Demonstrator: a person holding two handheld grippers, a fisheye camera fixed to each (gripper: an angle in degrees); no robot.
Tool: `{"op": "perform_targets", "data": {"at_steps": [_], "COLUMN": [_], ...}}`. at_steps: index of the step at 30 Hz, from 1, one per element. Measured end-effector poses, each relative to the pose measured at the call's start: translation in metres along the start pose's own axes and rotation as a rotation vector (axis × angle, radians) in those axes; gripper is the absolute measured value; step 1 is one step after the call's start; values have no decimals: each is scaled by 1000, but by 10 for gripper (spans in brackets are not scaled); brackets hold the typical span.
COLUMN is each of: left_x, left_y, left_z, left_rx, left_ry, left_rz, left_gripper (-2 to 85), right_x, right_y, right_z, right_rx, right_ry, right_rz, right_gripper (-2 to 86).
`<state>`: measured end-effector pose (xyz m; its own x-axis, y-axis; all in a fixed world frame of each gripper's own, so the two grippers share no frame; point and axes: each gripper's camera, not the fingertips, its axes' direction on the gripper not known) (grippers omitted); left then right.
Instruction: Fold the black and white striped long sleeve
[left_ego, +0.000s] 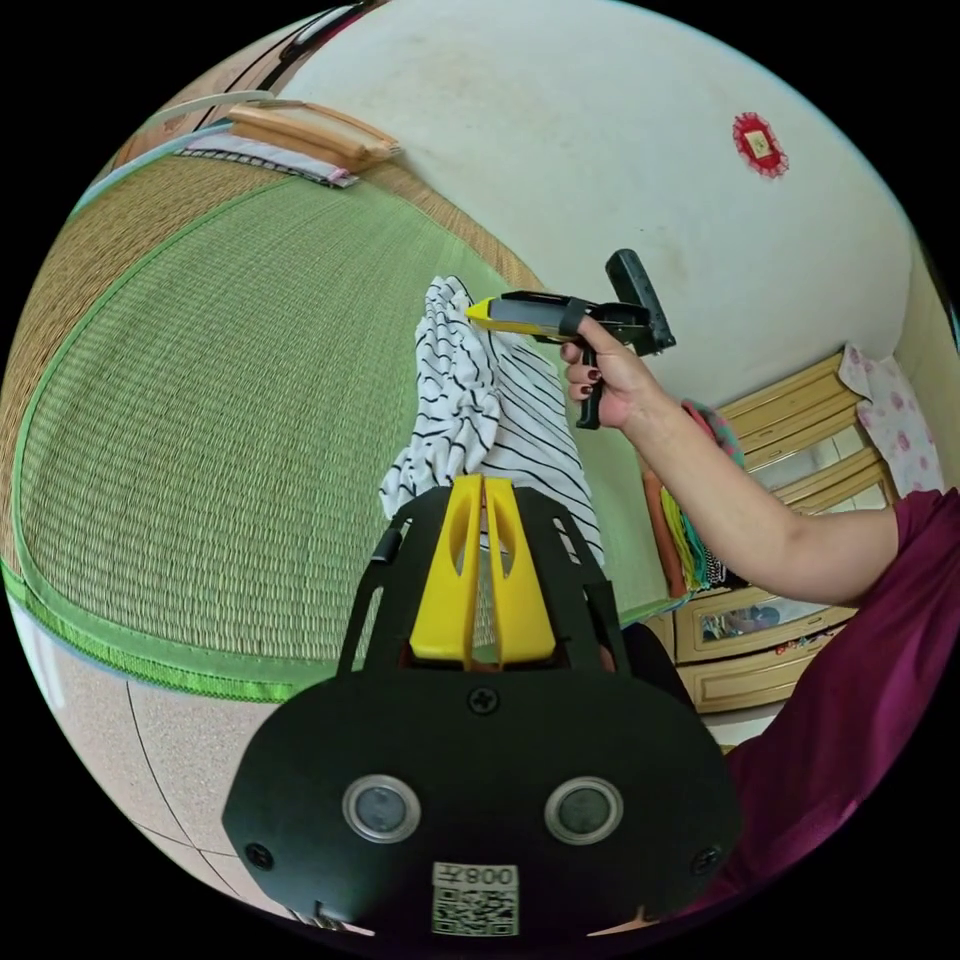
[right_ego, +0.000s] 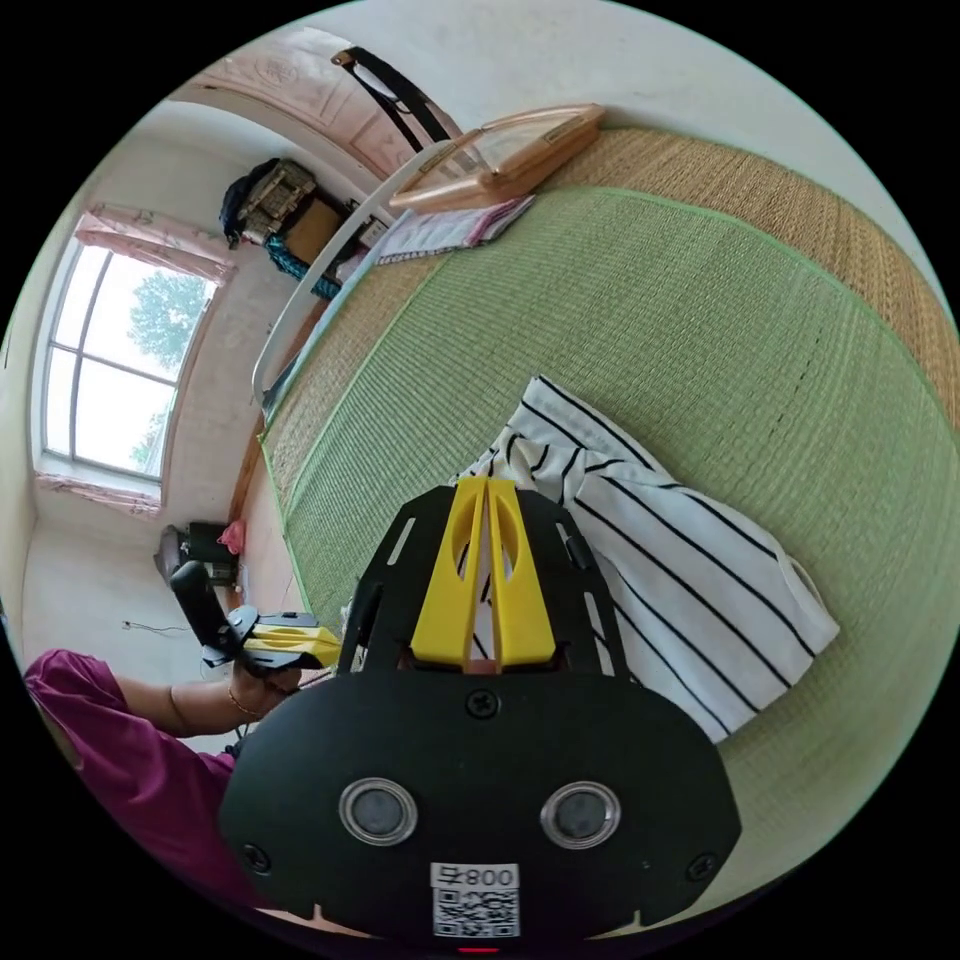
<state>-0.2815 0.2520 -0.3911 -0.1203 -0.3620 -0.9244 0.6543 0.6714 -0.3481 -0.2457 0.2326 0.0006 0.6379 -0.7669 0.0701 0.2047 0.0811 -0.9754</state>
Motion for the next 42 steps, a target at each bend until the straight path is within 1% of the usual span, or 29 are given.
{"op": "perform_targets", "data": {"at_steps": [3, 4, 6, 8, 12, 15, 19, 23, 25, 27, 28, 29, 30, 32, 34, 36, 38, 39, 41, 42], "left_x": [-7, -11, -15, -15, -14, -8, 8, 20, 19, 11, 3, -5, -7, 2, 15, 32, 60, 66, 73, 71], "left_y": [4, 6, 11, 17, 27, 34, 38, 23, 16, 14, 15, 18, 20, 27, 33, 40, 49, 50, 58, 60], "left_z": [8, 11, 10, 8, 4, -2, -12, 3, 13, 27, 40, 49, 48, 40, 38, 42, 62, 69, 95, 100], "left_rx": [-23, -39, -29, -36, -33, -31, 5, -8, -20, -55, -106, -144, -136, -113, -117, -124, -195, -221, -307, -320], "left_ry": [-66, -73, -51, -75, -80, -93, -79, -64, -73, -112, -160, -163, -141, -138, -135, -80, -23, -19, 2, 15], "left_rz": [-14, -24, -42, -45, -53, -49, -23, 31, 41, 41, 43, 21, 14, 35, 66, 115, 210, 223, 199, 180], "left_gripper": [1, 1, 0, 1, 1, 1, 1, 1, 1, 2, 2, 3, 3, 5, 9, 15, 32, 37, 55, 58], "right_x": [-7, -8, -20, -34, -51, -49, -60, -67, -63, -49, -44, -32, -22, -18, -19, -13, -1, 12, 37, 54], "right_y": [27, 33, 61, 83, 103, 99, 105, 143, 171, 213, 223, 240, 254, 268, 274, 277, 279, 280, 278, 274], "right_z": [-4, -5, -2, 9, 72, 114, 124, 116, 106, 100, 101, 108, 117, 123, 127, 128, 121, 115, 108, 104], "right_rx": [54, 67, 99, 96, -27, -65, -45, 2, 46, 83, 86, 75, 60, 75, 83, 112, 161, 197, 244, 270], "right_ry": [-47, -63, -158, -195, -133, -114, -89, -112, -109, -65, -58, -75, -144, -200, -180, -221, -201, -192, -194, -189], "right_rz": [19, 24, 24, -2, 22, 72, 61, 58, 85, 154, 177, 223, 264, 278, 274, 269, 292, 322, 372, 395], "right_gripper": [1, 1, 1, 1, 1, 1, 0, 0, 0, 0, 0, 1, 1, 1, 2, 3, 5, 7, 13, 20]}}
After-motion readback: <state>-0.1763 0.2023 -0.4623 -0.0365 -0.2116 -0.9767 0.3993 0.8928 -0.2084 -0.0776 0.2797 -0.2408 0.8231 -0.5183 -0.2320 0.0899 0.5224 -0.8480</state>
